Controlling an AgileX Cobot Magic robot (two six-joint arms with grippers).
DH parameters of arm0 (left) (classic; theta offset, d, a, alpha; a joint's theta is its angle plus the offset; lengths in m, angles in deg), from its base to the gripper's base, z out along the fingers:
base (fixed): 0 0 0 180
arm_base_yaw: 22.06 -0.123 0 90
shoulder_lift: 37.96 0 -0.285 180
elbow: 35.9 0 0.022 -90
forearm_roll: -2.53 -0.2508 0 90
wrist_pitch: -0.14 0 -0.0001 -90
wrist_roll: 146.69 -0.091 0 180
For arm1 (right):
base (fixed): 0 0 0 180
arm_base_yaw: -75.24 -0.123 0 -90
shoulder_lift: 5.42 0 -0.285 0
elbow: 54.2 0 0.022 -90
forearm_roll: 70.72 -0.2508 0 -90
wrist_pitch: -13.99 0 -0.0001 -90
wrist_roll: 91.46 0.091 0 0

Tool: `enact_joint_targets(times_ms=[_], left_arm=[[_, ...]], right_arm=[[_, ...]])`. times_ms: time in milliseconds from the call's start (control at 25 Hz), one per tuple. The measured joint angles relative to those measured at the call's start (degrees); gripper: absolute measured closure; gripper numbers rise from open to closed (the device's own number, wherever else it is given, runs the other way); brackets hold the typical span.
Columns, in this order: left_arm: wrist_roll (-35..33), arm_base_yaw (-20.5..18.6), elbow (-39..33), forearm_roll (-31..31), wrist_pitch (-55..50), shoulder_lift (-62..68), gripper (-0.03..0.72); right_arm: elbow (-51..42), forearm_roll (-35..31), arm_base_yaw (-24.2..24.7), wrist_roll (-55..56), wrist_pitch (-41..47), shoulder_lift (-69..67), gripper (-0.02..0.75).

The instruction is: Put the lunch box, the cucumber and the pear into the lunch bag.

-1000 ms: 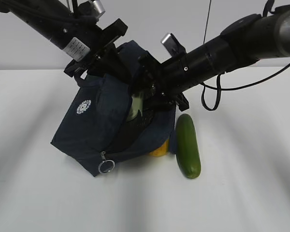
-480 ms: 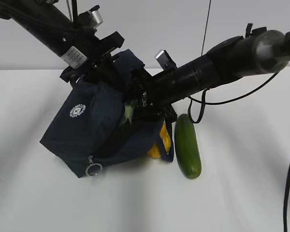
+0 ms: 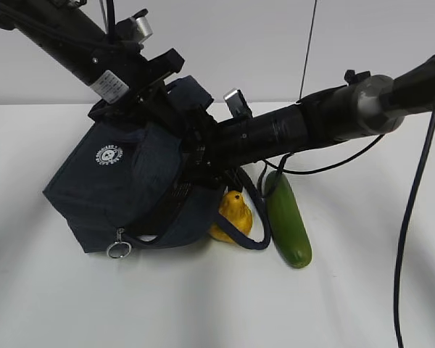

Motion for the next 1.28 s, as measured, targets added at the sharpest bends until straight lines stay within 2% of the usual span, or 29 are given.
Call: enact_joint_targets(times_ms=[80,200,280,440,640,800,960,1120,1280], left_arm=[[0.0,0.0,0.0,-0.1,0.0,0.0,0.687],[0.0,-0.4,0.2,0.0,-0.3,-0.2,0.687],[0.0,-0.6,0.2,0.1,-0.6,-0.4,0.687],[0.0,-0.6,0.2,0.2,-1.7,-0.3,0.687],[-0.1,-1.8,0.2,0.8,-2.1,-0.1,0.687],[-0.1,-3.6,0.2,1.5,-2.3,-1.3,0.687],[-1.8,-6.6,0.2,6.6,-2.6,-2.0,0.688],[-3.0,-10.0,0.1,8.2,-2.6,-2.0,0.688],[-3.0,-12.2,0.1,3.7,-2.5,-2.5,0.688]], right_arm=[[0.0,-2.8,0.0,-2.4,1.9,-0.6,0.321],[0.0,-4.3,0.2,-4.0,4.5,-1.2,0.174],[0.0,-4.3,0.6,-4.2,6.2,-1.4,0.115],[0.0,-1.5,2.2,-4.4,10.9,-1.6,0.101],[0.5,5.1,4.9,-4.4,13.8,0.9,0.115],[1.1,12.5,7.2,-4.0,14.5,6.6,0.137],[1.2,20.9,8.6,-1.3,15.3,11.1,0.147],[1.3,35.6,8.9,4.4,15.7,14.0,0.148],[1.3,53.7,8.9,14.6,15.0,14.3,0.148]])
